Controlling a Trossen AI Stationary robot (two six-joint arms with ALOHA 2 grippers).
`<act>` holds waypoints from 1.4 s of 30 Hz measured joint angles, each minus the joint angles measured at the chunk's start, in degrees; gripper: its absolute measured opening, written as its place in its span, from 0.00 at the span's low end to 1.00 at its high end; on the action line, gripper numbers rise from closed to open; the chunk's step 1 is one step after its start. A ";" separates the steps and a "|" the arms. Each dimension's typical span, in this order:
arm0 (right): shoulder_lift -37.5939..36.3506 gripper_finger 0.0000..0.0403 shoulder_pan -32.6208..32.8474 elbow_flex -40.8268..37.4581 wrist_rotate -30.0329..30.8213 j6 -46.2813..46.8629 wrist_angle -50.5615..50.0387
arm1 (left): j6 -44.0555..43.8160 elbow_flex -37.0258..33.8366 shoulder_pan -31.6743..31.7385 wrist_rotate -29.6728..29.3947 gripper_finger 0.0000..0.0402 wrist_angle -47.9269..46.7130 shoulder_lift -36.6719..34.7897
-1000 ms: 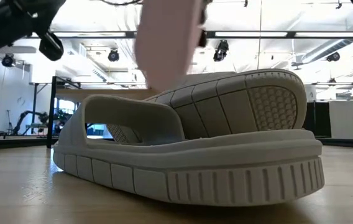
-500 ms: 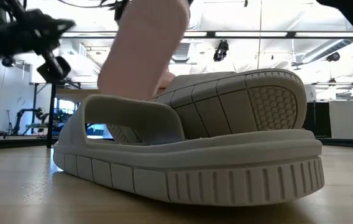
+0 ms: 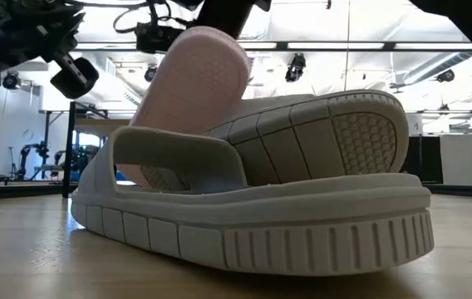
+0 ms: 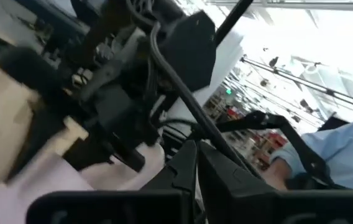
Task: Pick and place slides into the shelf
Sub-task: Put the pink slipper on the shelf
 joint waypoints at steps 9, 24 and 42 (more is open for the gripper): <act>-2.99 0.58 1.09 7.93 0.74 2.00 -8.19 | -5.52 -0.92 0.00 4.96 0.00 -0.27 1.67; -16.95 0.60 4.62 16.93 13.36 30.29 -36.78 | 14.41 10.62 -3.55 -5.03 0.00 -17.47 15.57; -27.55 0.60 9.54 2.32 17.17 44.35 -42.82 | 29.18 41.17 -25.33 -59.44 0.00 -44.16 42.51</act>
